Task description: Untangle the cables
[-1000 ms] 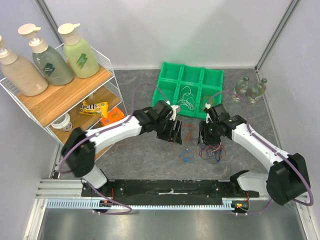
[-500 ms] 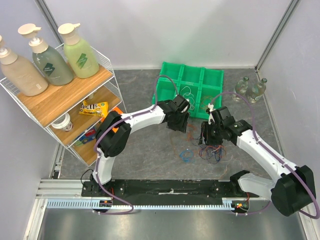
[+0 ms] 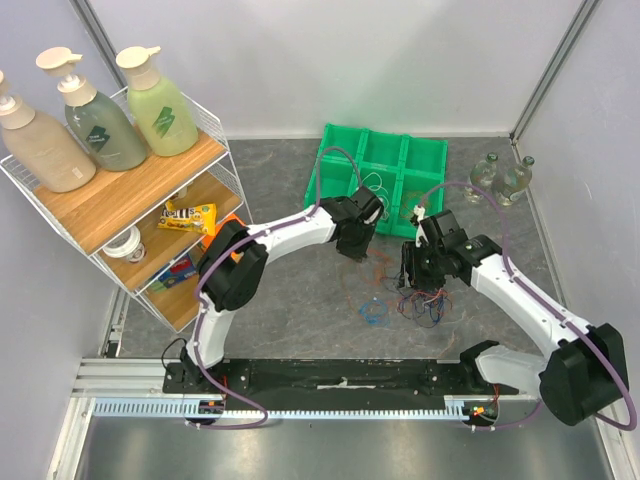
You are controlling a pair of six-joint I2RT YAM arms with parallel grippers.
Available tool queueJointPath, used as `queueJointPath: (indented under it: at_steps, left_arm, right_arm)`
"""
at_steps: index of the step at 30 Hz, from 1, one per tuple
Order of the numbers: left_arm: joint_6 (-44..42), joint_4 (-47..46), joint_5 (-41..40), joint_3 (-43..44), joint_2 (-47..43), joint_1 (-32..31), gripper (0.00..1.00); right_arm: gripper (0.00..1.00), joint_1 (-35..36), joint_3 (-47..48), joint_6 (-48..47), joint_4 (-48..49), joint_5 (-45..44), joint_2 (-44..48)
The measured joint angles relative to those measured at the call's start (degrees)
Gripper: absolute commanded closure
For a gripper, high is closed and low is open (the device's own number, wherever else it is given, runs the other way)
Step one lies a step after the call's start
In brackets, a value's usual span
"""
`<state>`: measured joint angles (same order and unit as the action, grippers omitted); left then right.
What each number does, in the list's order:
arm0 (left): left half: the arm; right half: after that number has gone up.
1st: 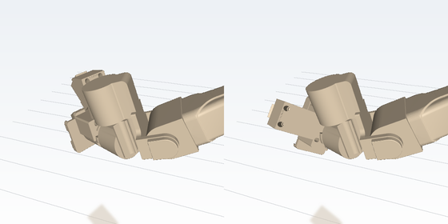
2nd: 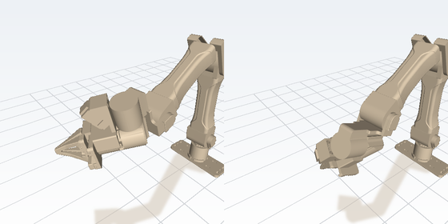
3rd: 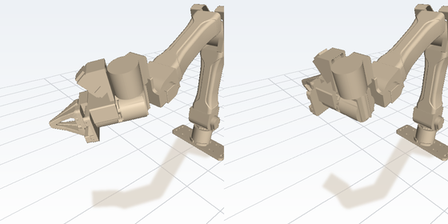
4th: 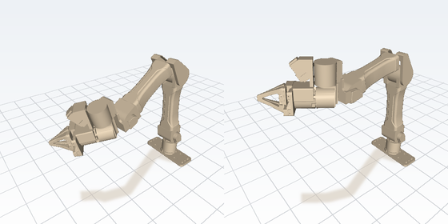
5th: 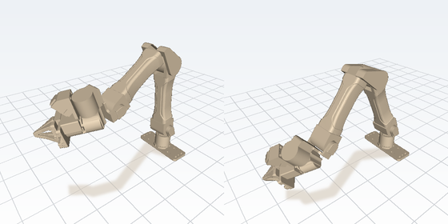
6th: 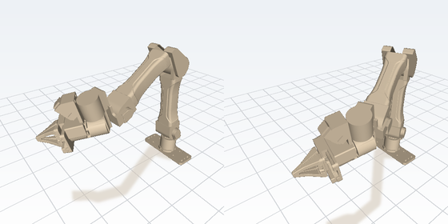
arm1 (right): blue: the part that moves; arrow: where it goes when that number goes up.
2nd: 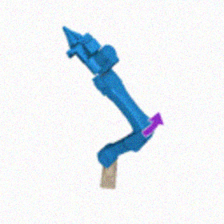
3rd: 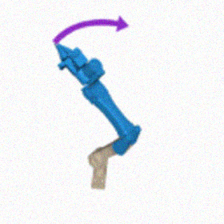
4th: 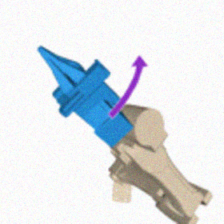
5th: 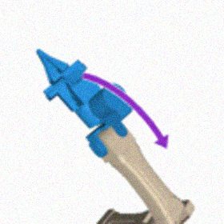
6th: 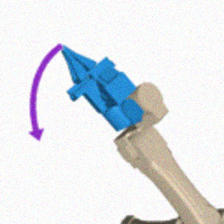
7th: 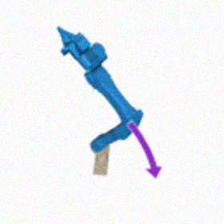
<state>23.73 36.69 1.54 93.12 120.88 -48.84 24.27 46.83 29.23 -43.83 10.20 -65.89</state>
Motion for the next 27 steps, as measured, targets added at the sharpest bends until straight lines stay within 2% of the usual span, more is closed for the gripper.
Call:
queueJointPath:
  at_steps: [3, 12, 19, 23, 27]
  left_arm:
    - [-0.11, 0.92, 0.00, -0.83, -4.74, 0.00, 0.98]
    - [0.02, -1.11, 1.38, -2.10, -29.46, 0.00, 0.98]
    - [-0.09, -5.70, 6.29, -1.62, -33.22, 0.02, 0.98]
    - [-0.48, -8.22, 9.14, -0.72, -34.53, 0.20, 0.98]
    - [-0.63, -12.07, 12.39, 1.05, -36.68, 0.35, 0.98]
  right_arm:
    - [0.48, 0.00, 0.57, -0.35, 0.00, -0.13, -0.74]
    - [0.48, 0.00, 0.61, -0.11, 0.07, -1.33, 3.41]
    - [0.44, 0.00, 2.01, -0.11, 2.99, -2.60, 16.06]
    - [0.43, 0.00, 4.59, -0.15, 6.38, -2.99, 18.64]
    - [0.36, 0.00, 4.57, 0.46, 11.65, -2.97, 21.11]
